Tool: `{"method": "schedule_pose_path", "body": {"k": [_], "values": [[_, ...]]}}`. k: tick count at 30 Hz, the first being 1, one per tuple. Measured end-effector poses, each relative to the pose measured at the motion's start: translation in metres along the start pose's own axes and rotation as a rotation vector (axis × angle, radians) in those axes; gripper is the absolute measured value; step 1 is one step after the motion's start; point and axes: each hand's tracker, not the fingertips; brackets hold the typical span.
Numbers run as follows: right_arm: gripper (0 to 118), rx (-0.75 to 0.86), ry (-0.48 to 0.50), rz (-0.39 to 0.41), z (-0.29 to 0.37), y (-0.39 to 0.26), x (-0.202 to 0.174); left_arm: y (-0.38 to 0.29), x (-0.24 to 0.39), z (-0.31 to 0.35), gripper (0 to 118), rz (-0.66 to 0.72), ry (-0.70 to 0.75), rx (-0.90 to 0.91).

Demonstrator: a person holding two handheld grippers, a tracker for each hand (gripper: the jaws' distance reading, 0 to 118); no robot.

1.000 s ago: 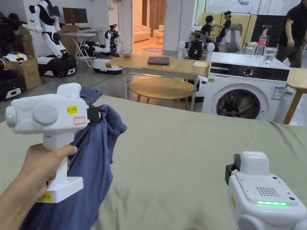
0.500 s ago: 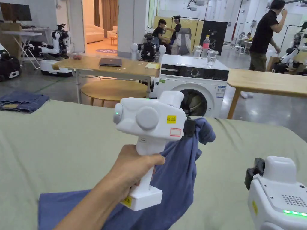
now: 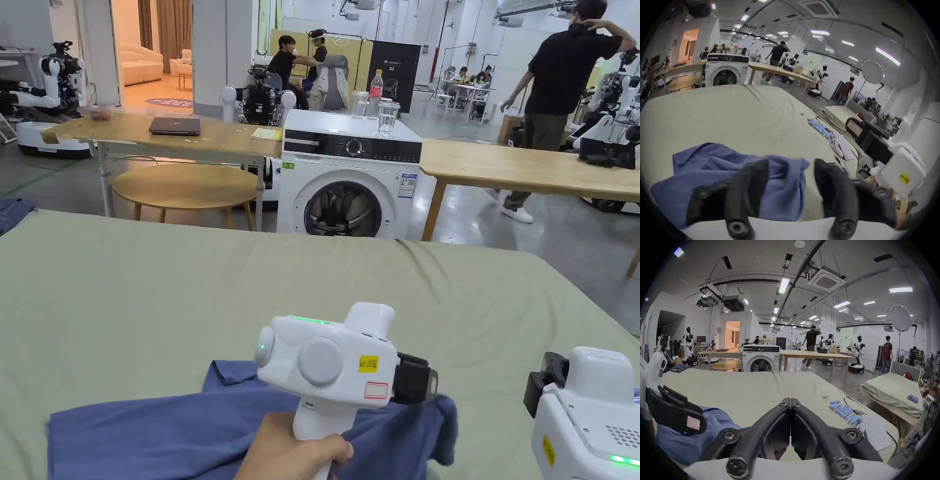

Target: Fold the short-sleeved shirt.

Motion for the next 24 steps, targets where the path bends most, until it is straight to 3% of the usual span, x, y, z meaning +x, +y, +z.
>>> {"method": "schedule_pose_path", "body": {"k": [1, 8, 9, 10, 12, 13, 20, 24], "values": [[0, 0.001, 0.01, -0.001, 0.001, 0.002, -0.004, 0.002, -0.002, 0.008, 60, 0.003, 0.02, 0.032], [0, 0.039, 0.12, -0.014, 0.002, 0.012, -0.039, -0.012, -0.025, 0.082, 56, -0.03, 0.265, 0.264], [0, 0.041, 0.131, -0.017, 0.002, 0.012, -0.045, -0.019, -0.029, 0.092, 52, -0.04, 0.308, 0.294], [0, 0.047, 0.155, -0.019, 0.003, 0.013, -0.053, -0.026, -0.034, 0.103, 40, -0.048, 0.353, 0.322], [0, 0.05, 0.195, -0.015, 0.005, 0.013, -0.069, -0.041, -0.044, 0.12, 6, -0.048, 0.469, 0.344], [0, 0.055, 0.214, -0.006, 0.005, 0.012, -0.078, -0.048, -0.048, 0.129, 0, -0.035, 0.523, 0.36], [0, 0.051, 0.308, 0.03, 0.008, 0.012, -0.133, -0.073, -0.1, 0.187, 0, 0.028, 0.685, 0.344], [0, 0.03, 0.336, 0.033, 0.003, 0.01, -0.151, -0.068, -0.163, 0.213, 0, 0.204, 0.715, 0.255]]}}
